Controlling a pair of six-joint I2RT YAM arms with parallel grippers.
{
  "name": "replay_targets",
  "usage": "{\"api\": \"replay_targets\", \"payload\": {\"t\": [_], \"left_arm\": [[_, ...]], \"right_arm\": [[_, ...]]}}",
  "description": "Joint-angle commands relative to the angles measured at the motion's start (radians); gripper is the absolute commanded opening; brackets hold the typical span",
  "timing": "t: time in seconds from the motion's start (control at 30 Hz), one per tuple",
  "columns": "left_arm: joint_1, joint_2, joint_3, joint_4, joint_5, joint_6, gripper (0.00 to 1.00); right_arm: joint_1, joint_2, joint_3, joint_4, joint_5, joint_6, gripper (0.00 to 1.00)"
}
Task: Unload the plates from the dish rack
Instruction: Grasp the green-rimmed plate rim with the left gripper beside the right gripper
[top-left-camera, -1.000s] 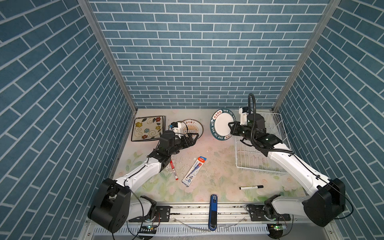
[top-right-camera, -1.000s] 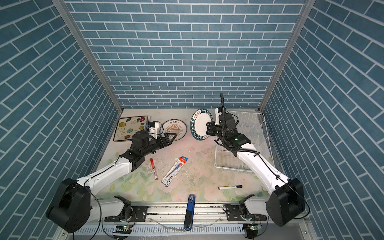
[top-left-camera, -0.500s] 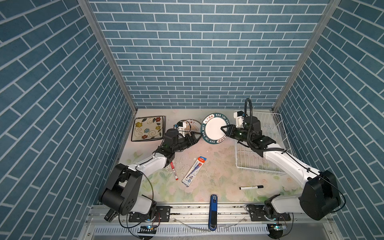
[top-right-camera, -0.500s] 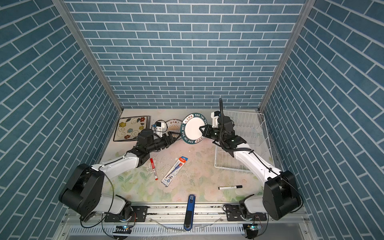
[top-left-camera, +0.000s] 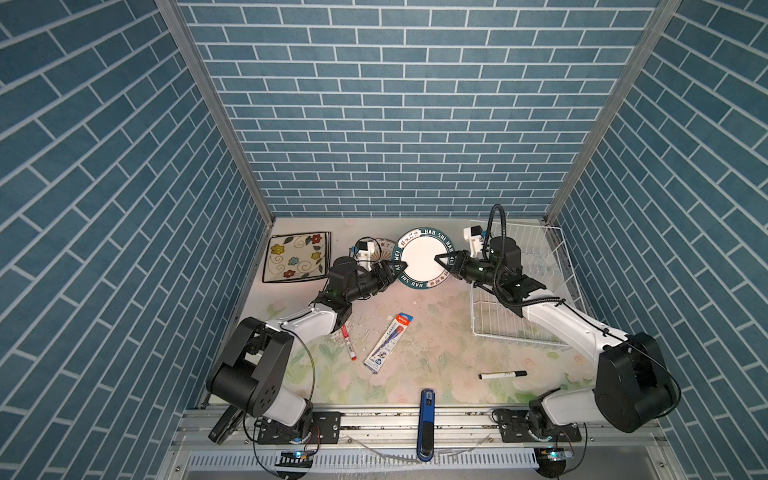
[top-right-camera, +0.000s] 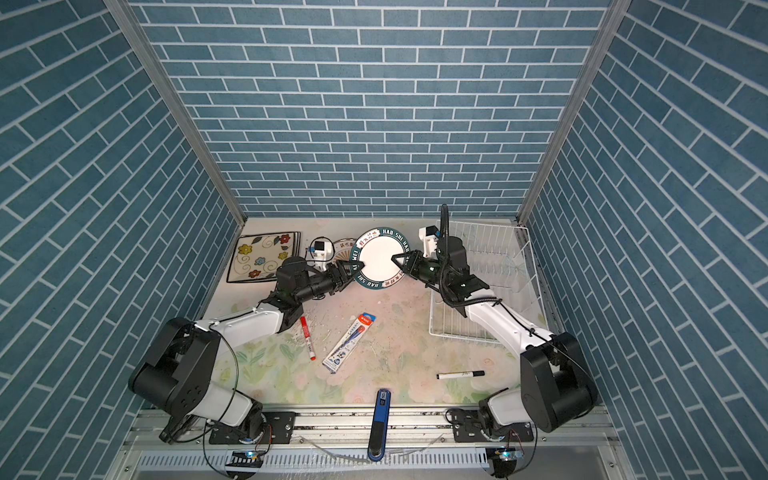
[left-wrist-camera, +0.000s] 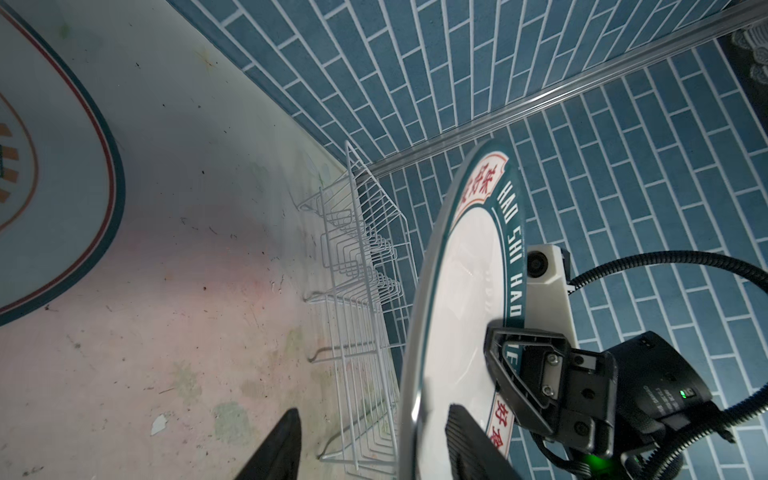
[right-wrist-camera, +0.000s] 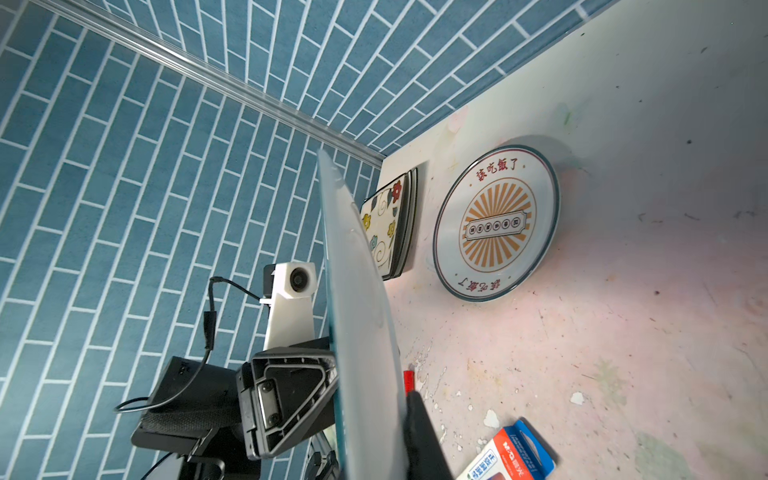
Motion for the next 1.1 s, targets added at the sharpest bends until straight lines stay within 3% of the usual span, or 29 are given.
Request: {"api": "replay_targets", "payload": {"t": [0.0, 0.33, 0.5, 0.63, 0.8, 0.9, 0.93, 1.07], "left_arm": [[0.006, -0.001, 0.014, 0.048, 0.013, -0.002, 0.51], [0.006, 0.016, 0.012, 0.096, 0.021, -0.053, 0.29], [0.008, 0.021, 0.005, 0.114, 0.021, -0.061, 0.14], [0.015, 0.021, -0.002, 0.131, 0.018, -0.068, 0.03], [0.031, 0.019, -0.003, 0.136, 0.023, -0.071, 0.0], [0.046, 0.015, -0.007, 0.137, 0.025, -0.071, 0.0], [0.051, 0.012, -0.009, 0.136, 0.025, -0.071, 0.0], [0.08, 0.004, -0.009, 0.118, 0.028, -0.067, 0.0]], "right_arm": [[-0.002, 0.0, -0.017, 0.098, -0.069, 0.061, 0.0], [-0.011, -0.002, -0.013, 0.083, -0.118, 0.054, 0.0], [-0.015, 0.005, -0.014, 0.087, -0.129, 0.056, 0.02], [-0.02, 0.011, -0.01, 0.089, -0.142, 0.057, 0.32], [-0.031, 0.007, -0.019, 0.084, -0.137, 0.05, 0.55], [-0.038, 0.004, -0.02, 0.057, -0.124, 0.042, 0.82], [-0.043, 0.001, -0.019, 0.041, -0.115, 0.039, 0.95], [-0.057, -0.019, -0.022, -0.007, -0.084, 0.015, 0.99]]}}
